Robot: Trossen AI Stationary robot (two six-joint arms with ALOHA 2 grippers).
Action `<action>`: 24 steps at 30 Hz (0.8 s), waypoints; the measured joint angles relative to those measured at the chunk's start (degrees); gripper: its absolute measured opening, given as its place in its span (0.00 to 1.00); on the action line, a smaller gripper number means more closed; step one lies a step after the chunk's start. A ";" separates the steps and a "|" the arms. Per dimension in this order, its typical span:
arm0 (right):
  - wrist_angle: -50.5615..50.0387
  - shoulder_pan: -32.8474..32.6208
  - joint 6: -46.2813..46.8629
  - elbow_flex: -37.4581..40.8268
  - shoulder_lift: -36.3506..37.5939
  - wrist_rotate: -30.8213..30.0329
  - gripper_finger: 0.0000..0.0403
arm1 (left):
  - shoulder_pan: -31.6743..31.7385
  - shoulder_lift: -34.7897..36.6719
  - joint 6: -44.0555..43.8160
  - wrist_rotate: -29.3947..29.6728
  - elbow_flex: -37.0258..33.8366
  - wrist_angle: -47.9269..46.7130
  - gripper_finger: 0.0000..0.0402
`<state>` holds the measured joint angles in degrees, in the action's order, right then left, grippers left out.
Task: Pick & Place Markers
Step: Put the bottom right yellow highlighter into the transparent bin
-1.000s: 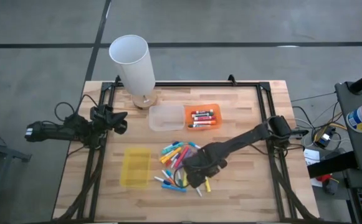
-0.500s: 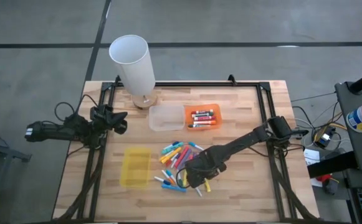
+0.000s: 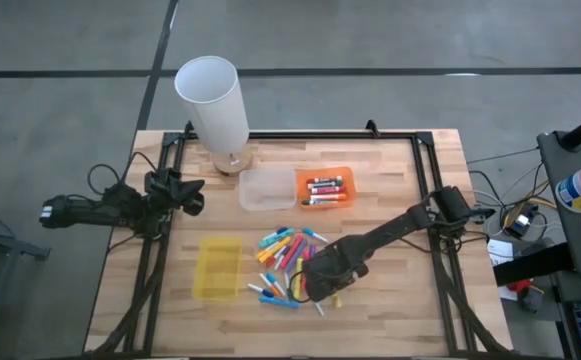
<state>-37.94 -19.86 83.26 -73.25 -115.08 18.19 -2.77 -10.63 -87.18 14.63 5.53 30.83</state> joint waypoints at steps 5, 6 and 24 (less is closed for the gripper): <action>-0.19 1.13 -4.38 0.52 0.10 0.77 0.11 | -0.01 0.00 -0.02 0.04 -0.10 -0.01 0.00; -0.19 1.37 -5.28 0.56 0.22 0.83 0.11 | 0.01 0.00 -0.02 0.04 -0.10 -0.01 0.00; -0.34 2.76 -5.40 -1.27 12.96 -13.94 0.11 | 0.00 -0.45 4.89 -0.26 2.04 2.85 0.00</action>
<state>-38.29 -17.10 77.86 -74.52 -102.12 4.25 -2.78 -11.08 -82.29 14.37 7.58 33.68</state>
